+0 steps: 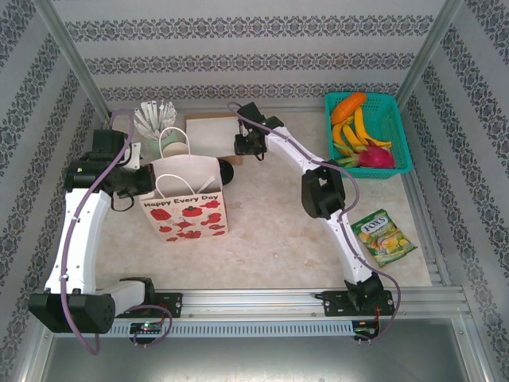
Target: Pack the takeout coffee
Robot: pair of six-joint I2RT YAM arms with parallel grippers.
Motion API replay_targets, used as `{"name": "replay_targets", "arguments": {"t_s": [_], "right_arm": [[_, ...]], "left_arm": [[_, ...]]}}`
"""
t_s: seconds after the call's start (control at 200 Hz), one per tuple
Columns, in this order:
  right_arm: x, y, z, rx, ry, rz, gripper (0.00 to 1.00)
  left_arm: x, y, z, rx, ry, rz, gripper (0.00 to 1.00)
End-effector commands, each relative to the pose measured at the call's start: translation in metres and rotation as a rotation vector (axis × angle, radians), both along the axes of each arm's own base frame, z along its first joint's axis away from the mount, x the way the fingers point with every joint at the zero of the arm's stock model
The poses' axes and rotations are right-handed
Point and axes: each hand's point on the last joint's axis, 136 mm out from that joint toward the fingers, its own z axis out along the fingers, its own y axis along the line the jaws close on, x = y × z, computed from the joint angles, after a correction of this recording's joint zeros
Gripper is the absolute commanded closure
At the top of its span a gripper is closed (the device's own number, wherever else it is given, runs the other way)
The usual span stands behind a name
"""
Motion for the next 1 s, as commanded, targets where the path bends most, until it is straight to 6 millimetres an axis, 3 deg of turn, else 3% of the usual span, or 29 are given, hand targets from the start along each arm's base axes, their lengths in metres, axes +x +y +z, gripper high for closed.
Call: {"name": "replay_targets", "arguments": {"t_s": [0.0,0.11,0.245,0.51,0.764,0.994], "right_arm": [[0.005,-0.005,0.004,-0.010,-0.009,-0.017,0.79],[0.011,-0.017,0.008,-0.033,-0.025,-0.042,0.92],[0.018,-0.041,0.015,-0.075,-0.044,-0.088,0.97],[0.013,-0.133,0.024,-0.184,-0.041,-0.217,0.99],[-0.050,-0.217,0.015,-0.242,0.043,-0.259,1.00],[-0.111,-0.265,0.000,-0.294,0.125,-0.286,1.00]], "left_arm": [[0.000,-0.002,-0.007,-0.019,0.017,-0.009,1.00],[0.001,-0.004,-0.008,-0.031,0.017,-0.017,1.00],[0.003,-0.010,-0.005,-0.060,0.007,-0.034,1.00],[0.008,-0.025,0.004,-0.136,-0.027,-0.057,1.00],[0.011,-0.040,0.006,-0.201,-0.033,-0.015,1.00],[0.010,-0.054,0.004,-0.234,-0.029,0.044,1.00]]}}
